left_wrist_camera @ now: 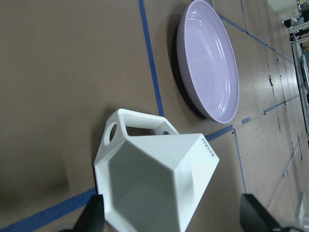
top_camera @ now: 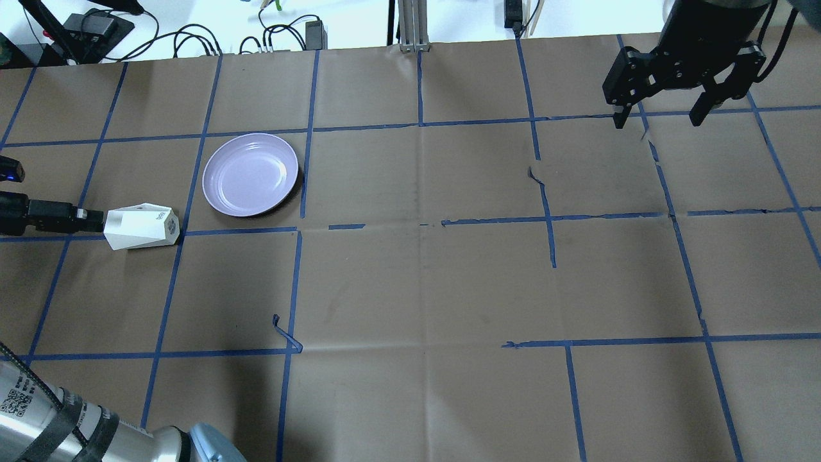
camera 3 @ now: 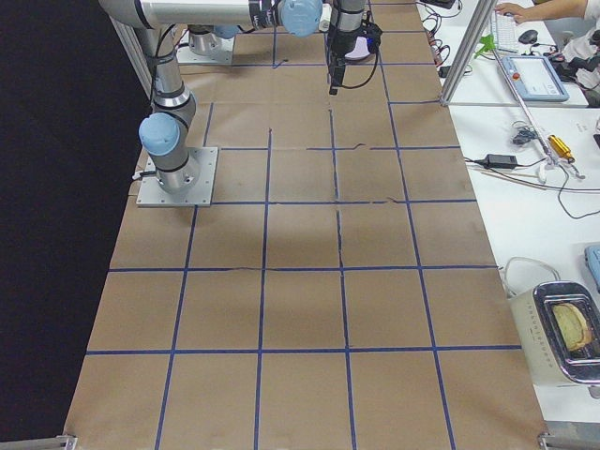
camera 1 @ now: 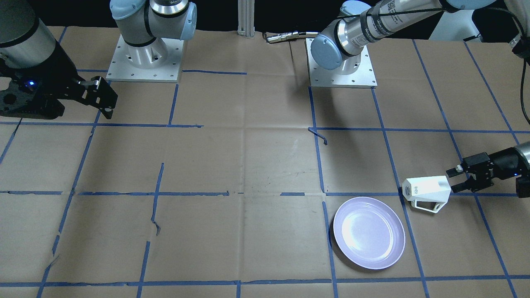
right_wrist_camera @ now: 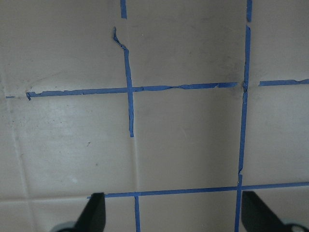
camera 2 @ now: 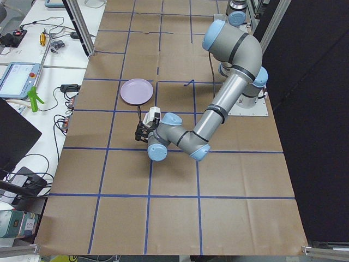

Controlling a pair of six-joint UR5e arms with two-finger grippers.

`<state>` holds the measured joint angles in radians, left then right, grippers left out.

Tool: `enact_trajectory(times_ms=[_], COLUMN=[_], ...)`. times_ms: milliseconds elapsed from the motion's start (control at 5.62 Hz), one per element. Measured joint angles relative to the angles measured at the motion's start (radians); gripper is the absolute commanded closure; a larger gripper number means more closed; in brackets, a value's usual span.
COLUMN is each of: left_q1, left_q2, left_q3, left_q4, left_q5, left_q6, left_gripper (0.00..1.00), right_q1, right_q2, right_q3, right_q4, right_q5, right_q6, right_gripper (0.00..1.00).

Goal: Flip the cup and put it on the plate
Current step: 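Close the left gripper on the white cup's base, then lift the white cup with the left gripper and rotate it upright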

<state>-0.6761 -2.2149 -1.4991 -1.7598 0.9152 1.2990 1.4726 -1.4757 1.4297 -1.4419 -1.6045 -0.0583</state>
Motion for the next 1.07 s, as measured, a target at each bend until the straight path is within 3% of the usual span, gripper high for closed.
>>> enact_trajectory(times_ms=[711,1067], left_q1=[-0.021,-0.023], left_q2=[0.001,0.032], left_q3=[-0.029,-0.016], left_q4=[-0.019,-0.02], left_q5=[-0.018,-0.014], left_q6=[0.059,0.014], left_gripper=[1.0,1.0], right_q1=[0.0,0.0], right_q2=[0.0,0.0], right_q3=[0.0,0.0], right_q4=[0.0,0.0], right_q5=[0.0,0.0], right_q6=[0.0,0.0], right_gripper=[0.0,0.0])
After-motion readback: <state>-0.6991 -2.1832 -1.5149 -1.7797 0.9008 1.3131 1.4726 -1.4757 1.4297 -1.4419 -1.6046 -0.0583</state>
